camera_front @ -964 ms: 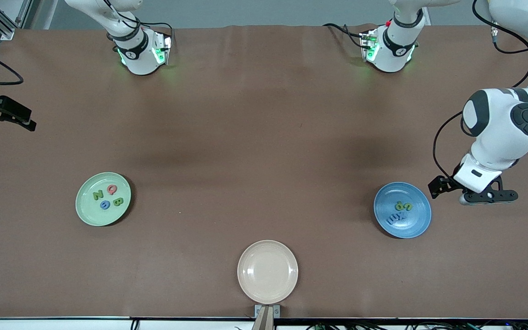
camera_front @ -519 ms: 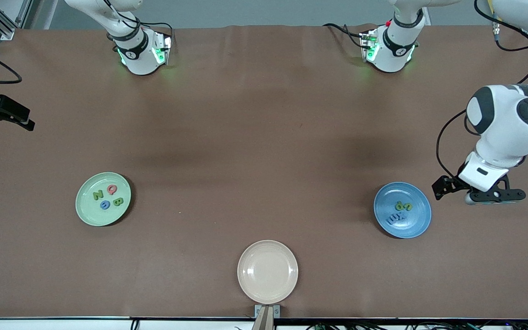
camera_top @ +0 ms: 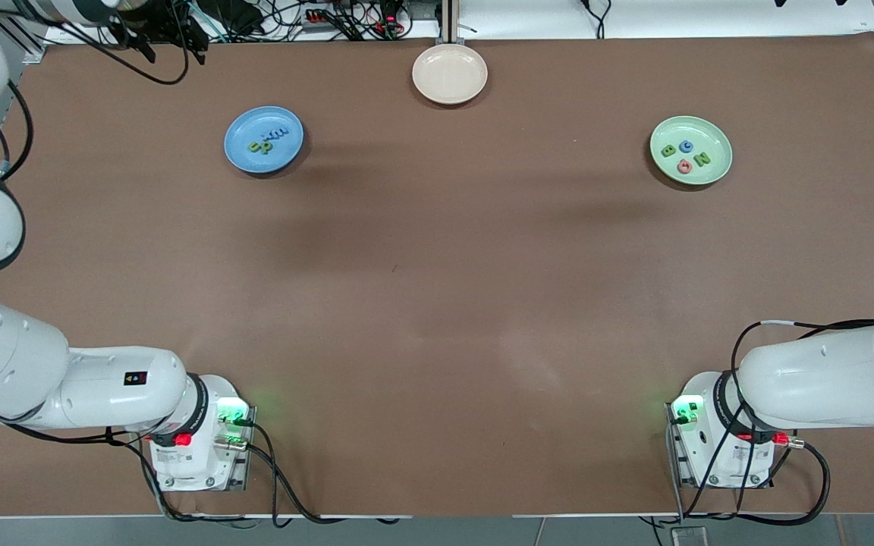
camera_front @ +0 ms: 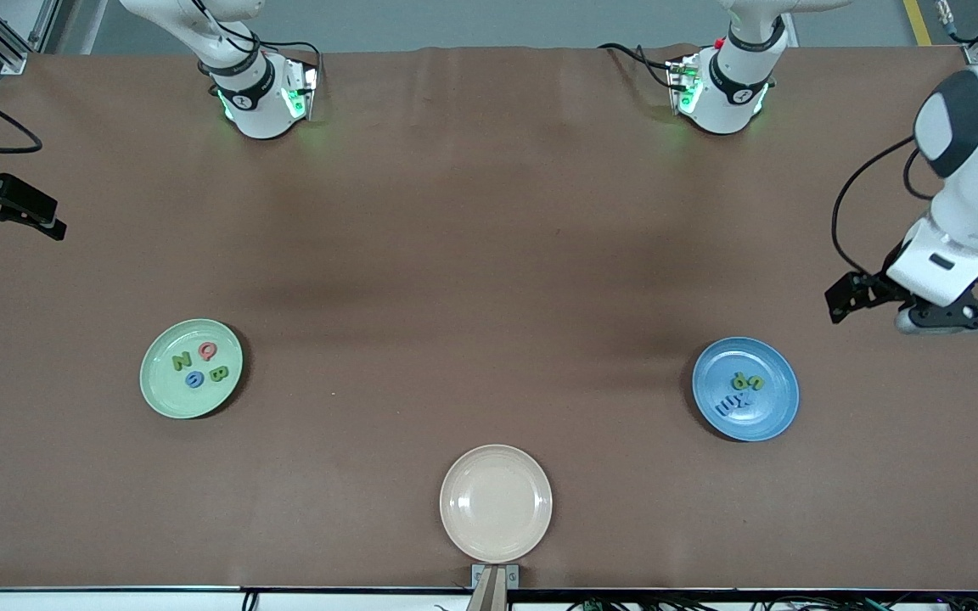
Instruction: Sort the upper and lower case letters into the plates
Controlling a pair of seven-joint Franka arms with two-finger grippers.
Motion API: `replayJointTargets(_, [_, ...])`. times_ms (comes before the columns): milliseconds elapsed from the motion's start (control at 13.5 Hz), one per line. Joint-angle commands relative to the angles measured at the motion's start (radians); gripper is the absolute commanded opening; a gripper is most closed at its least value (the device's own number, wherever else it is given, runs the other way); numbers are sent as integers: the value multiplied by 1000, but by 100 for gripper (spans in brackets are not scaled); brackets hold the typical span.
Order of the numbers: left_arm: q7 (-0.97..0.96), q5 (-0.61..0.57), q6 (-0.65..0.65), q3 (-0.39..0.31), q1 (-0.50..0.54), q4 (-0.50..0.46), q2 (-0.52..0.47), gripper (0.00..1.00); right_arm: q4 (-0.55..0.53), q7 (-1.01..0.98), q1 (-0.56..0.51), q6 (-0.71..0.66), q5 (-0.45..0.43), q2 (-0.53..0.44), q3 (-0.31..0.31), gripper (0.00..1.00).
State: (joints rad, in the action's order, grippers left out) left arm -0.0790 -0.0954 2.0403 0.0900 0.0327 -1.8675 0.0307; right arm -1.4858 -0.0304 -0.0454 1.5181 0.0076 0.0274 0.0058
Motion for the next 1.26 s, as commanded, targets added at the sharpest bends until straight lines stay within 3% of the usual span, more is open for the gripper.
replayJointTargets(0, [2,8,-113,27,1,24,-78,100,2,10,-14,-10,-5,-9,13,100])
replayJointTargets(148, [-4,103,-248,43,1,92,-106,100,1,12,-14,-10,-5,-12,13,100])
replayJointTargets(371, [-10,115,-422,59,3,191,-107,100,1,10,-16,-12,-5,-15,13,100])
replayJointTargets(1187, [-5,92,-437,56,6,248,-89,100,2,10,-14,-19,-8,-17,14,100])
